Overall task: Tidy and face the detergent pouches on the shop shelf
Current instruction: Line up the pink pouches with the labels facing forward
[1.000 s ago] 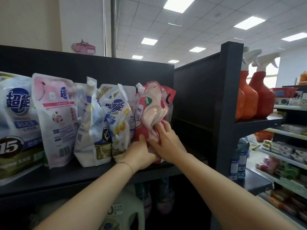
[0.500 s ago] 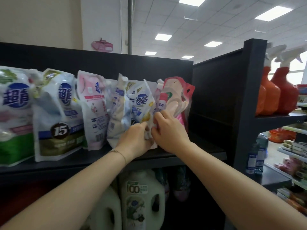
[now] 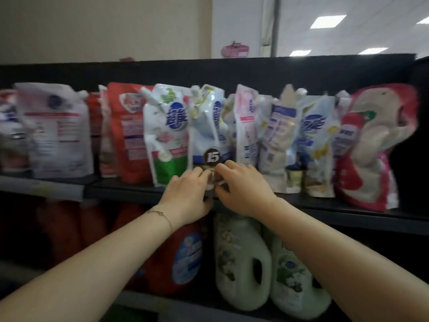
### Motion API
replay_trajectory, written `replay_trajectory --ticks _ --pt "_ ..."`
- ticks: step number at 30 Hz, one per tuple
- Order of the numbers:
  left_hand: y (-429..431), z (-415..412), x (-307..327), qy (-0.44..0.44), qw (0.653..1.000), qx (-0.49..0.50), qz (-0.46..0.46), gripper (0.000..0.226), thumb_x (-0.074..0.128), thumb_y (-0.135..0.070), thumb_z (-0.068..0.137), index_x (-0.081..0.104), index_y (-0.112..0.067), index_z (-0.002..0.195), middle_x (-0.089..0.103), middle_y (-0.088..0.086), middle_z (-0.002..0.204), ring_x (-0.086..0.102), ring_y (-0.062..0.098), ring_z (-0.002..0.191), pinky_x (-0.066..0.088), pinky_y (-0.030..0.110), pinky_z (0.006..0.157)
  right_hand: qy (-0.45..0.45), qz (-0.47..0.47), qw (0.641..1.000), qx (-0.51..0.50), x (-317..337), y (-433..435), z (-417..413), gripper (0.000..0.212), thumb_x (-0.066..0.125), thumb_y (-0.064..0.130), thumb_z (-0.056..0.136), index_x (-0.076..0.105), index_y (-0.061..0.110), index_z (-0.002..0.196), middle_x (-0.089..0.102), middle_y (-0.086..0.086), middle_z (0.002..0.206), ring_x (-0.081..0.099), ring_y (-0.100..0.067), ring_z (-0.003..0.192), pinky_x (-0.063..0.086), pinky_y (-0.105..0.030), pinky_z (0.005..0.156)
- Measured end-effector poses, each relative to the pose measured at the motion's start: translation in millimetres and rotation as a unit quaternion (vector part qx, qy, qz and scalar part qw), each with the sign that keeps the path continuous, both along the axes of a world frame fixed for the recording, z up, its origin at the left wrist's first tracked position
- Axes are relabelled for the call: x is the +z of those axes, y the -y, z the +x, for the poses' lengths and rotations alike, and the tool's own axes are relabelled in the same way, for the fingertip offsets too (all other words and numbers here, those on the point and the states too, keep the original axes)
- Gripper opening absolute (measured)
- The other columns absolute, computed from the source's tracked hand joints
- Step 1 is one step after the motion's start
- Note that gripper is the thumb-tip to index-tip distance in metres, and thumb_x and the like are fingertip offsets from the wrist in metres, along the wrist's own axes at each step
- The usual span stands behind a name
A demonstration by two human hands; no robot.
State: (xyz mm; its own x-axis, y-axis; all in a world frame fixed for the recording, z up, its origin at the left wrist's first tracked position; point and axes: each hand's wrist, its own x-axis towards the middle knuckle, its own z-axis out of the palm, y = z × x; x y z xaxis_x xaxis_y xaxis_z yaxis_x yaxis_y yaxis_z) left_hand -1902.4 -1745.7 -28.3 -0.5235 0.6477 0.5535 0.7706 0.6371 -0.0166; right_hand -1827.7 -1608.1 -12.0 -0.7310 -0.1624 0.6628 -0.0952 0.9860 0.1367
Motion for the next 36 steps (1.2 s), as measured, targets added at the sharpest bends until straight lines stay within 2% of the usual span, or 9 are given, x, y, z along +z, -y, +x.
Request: replay_trajectory --ticks 5,13,15,18,26,36 --pt "84.5 -31.1 -2.6 0.0 0.994 0.108 -0.006 0.045 0.057 -0.043 0.083 0.046 -0.022 0.122 0.049 -0.003 0.117 0.048 0.021 0.113 0.043 0.04 0.086 -0.012 0.011 0.998 0.066 -2.0 68.5 -47.3 0.022 0.052 0.033 0.088 0.055 0.015 0.099 0.058 -0.002 0.095 0.058 -0.027 0.089 0.039 -0.034 0.069" --pt "217.8 -71.8 1.1 -0.008 0.974 0.225 0.0 0.039 0.059 -0.041 0.081 0.05 -0.022 0.114 0.053 -0.002 0.113 0.051 0.023 0.112 0.045 0.042 0.088 -0.003 0.031 0.987 0.159 0.7 188.2 -118.5 0.025 0.05 0.034 0.088 0.054 0.016 0.104 0.058 -0.004 0.101 0.057 -0.029 0.096 0.032 -0.034 0.07" --pt "252.8 -83.8 2.8 -0.004 0.968 0.251 -0.002 0.039 0.058 -0.042 0.082 0.051 -0.022 0.115 0.053 -0.003 0.115 0.05 0.022 0.114 0.043 0.041 0.089 -0.003 0.035 0.983 0.178 0.9 222.4 -139.8 0.024 0.05 0.034 0.088 0.054 0.015 0.103 0.057 -0.004 0.102 0.055 -0.029 0.097 0.034 -0.034 0.071" --pt "309.1 -104.4 6.8 -0.009 0.96 0.281 -0.008 0.039 0.057 -0.042 0.083 0.049 -0.023 0.116 0.051 -0.004 0.116 0.049 0.021 0.115 0.041 0.041 0.087 -0.003 0.034 0.978 0.207 3.1 277.4 -172.6 0.022 0.052 0.033 0.087 0.054 0.014 0.099 0.055 -0.005 0.101 0.054 -0.029 0.097 0.04 -0.038 0.075" --pt "456.9 -159.3 25.3 -0.015 0.935 0.353 -0.016 0.039 0.055 -0.038 0.083 0.045 -0.022 0.117 0.05 -0.003 0.116 0.048 0.022 0.116 0.042 0.042 0.088 0.001 0.031 0.959 0.28 18.8 432.5 -253.9 0.027 0.05 0.034 0.089 0.054 0.016 0.108 0.054 -0.004 0.111 0.051 -0.027 0.106 0.043 -0.04 0.086" --pt "589.4 -224.3 15.3 0.018 0.914 0.406 -0.01 0.039 0.057 -0.039 0.085 0.044 -0.022 0.118 0.049 -0.002 0.115 0.049 0.023 0.113 0.044 0.044 0.086 0.007 0.047 0.948 0.316 17.9 558.7 -335.2 0.027 0.048 0.034 0.091 0.052 0.016 0.111 0.052 -0.003 0.109 0.05 -0.026 0.103 0.035 -0.035 0.076"
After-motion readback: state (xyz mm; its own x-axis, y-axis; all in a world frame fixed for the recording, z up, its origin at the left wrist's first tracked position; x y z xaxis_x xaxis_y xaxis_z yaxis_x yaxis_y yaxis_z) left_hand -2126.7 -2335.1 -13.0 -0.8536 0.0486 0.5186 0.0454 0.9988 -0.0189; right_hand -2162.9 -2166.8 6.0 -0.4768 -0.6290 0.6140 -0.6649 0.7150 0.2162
